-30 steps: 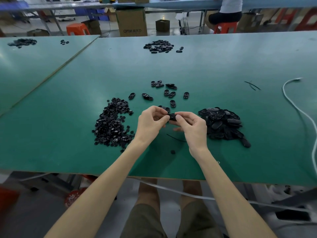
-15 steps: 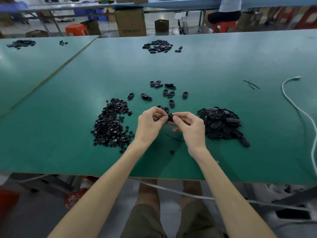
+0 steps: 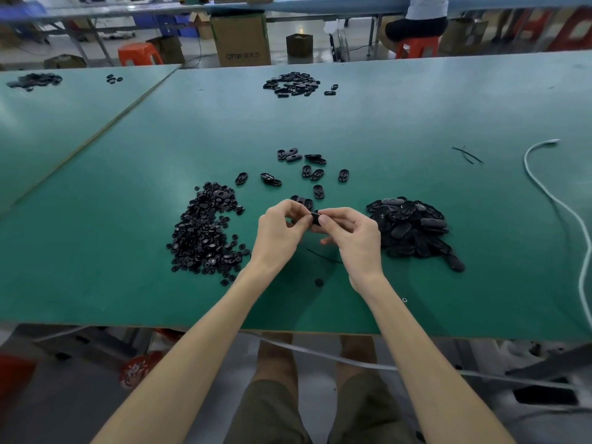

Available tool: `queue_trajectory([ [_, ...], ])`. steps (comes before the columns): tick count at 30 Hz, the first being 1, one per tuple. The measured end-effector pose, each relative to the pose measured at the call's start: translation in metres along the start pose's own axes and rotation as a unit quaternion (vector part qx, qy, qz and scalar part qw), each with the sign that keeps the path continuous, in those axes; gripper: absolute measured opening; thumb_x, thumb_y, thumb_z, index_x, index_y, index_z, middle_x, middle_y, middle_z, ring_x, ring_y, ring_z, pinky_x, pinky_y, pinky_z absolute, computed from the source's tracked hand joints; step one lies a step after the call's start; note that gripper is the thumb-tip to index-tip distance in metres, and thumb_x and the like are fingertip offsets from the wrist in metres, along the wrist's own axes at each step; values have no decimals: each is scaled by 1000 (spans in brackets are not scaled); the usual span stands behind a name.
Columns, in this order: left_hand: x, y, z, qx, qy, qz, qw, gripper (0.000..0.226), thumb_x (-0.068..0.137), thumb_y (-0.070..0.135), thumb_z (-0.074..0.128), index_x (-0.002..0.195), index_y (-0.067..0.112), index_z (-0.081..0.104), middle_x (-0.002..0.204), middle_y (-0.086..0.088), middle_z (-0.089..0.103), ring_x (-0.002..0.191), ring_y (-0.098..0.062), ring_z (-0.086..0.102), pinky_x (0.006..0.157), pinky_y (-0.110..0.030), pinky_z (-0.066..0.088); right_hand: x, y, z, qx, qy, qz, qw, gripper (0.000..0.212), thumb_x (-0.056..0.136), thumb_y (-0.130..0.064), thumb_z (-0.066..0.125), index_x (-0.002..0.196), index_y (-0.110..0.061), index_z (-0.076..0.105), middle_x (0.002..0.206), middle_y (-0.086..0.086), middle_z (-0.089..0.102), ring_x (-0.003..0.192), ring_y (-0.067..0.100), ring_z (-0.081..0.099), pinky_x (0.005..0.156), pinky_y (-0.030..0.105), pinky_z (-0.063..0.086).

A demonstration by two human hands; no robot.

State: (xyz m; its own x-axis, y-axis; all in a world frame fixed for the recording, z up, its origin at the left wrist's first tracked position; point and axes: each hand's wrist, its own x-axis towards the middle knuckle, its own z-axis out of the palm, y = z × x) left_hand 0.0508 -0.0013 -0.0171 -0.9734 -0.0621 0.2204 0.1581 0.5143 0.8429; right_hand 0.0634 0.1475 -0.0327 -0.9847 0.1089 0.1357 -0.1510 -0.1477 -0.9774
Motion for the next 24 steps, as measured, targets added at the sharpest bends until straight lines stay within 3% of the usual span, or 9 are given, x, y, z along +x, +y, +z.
queue_trajectory([
  [7,-1,-2,-2,-3,9,11,1000,7,92,21,76,93,23,70,94,8,71,87,-5,64,74,-11,44,-1,-2,1,2,-11,4,1000,14,96,-1,71,97,-14,77,90,5,81,84,25,80,62,24,58],
  [12,0,-3,-5,-90,6,-30,995,30,89,24,81,114,16,66,109,6,70,93,-2,66,81,-16,53,0,-1,-1,10,-12,8,1000,13,96,0,69,99,-11,76,93,6,81,84,26,80,63,24,57],
  [15,-4,-3,-2,-99,9,-4,995,19,92,17,77,109,12,72,102,4,76,94,-8,71,88,-28,58,0,-1,0,6,-13,5,1000,11,96,-1,71,100,-10,76,92,6,81,85,25,80,64,24,57],
  [19,-10,2,8,-154,48,24,987,13,90,7,77,101,12,72,95,3,76,89,-14,74,86,-30,59,0,1,-2,-13,4,-2,1000,15,95,-4,73,94,-19,78,93,1,81,93,21,77,69,25,58],
  [24,-7,2,11,-270,36,-31,962,22,88,8,79,109,8,71,101,-9,77,94,-22,74,89,-33,60,1,2,-3,-40,8,4,999,14,93,-8,76,89,-21,77,86,-2,79,82,12,72,66,20,54],
])
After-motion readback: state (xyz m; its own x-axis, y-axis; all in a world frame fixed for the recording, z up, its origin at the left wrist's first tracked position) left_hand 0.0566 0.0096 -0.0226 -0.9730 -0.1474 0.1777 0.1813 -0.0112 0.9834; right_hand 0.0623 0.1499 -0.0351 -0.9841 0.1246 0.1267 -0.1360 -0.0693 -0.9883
